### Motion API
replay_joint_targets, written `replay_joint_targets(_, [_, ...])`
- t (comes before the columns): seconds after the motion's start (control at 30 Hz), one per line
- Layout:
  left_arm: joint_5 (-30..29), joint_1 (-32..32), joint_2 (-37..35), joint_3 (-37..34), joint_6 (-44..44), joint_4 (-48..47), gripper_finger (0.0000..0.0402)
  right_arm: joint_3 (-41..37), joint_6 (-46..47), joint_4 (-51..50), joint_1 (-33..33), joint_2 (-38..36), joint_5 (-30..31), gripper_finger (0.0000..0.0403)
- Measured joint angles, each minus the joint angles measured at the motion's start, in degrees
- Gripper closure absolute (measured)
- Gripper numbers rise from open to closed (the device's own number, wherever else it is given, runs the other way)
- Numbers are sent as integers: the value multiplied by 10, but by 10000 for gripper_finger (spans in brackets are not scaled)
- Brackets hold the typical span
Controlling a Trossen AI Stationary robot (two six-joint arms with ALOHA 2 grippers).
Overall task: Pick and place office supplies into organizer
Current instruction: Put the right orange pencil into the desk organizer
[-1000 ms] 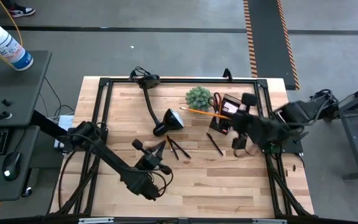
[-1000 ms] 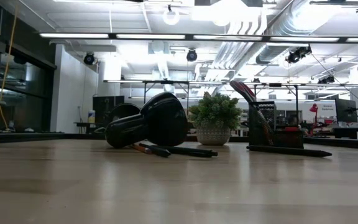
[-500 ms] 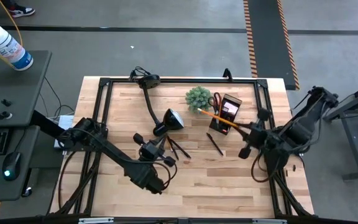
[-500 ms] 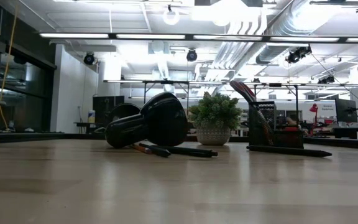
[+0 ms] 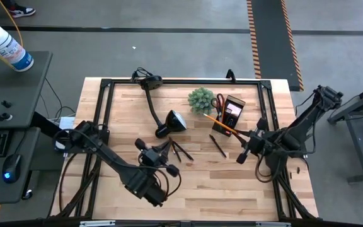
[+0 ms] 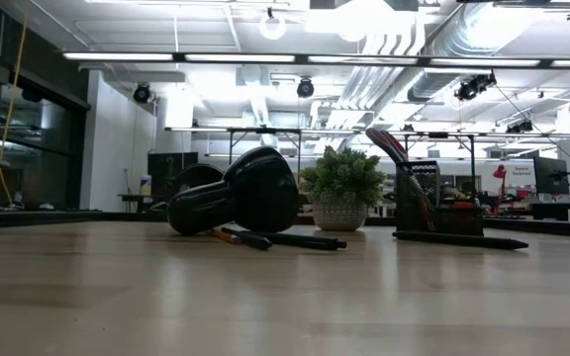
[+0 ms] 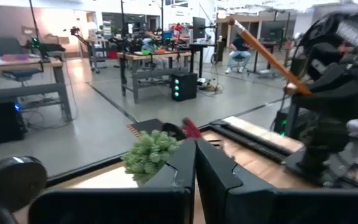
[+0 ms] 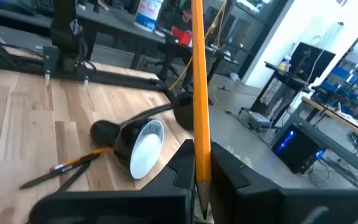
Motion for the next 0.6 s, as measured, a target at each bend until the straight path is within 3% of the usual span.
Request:
replay_joint_targets(0.17, [1,-2,0,0,144,161,401,-7,-99,70,5,-24,-2,392])
replay_joint_targets(0.33, [39,3,0,0,485,445,402,-7,-179,107,5,-53,-34,392])
replay_joint_targets(0.5, [178,22,0,-11,825,719,402,-7,-216,107,5,-81,-35,392])
replay_joint_targets(0.6, [358,46,1,-35,1001,915,402,-7,-219,98,5,-92,-47,392])
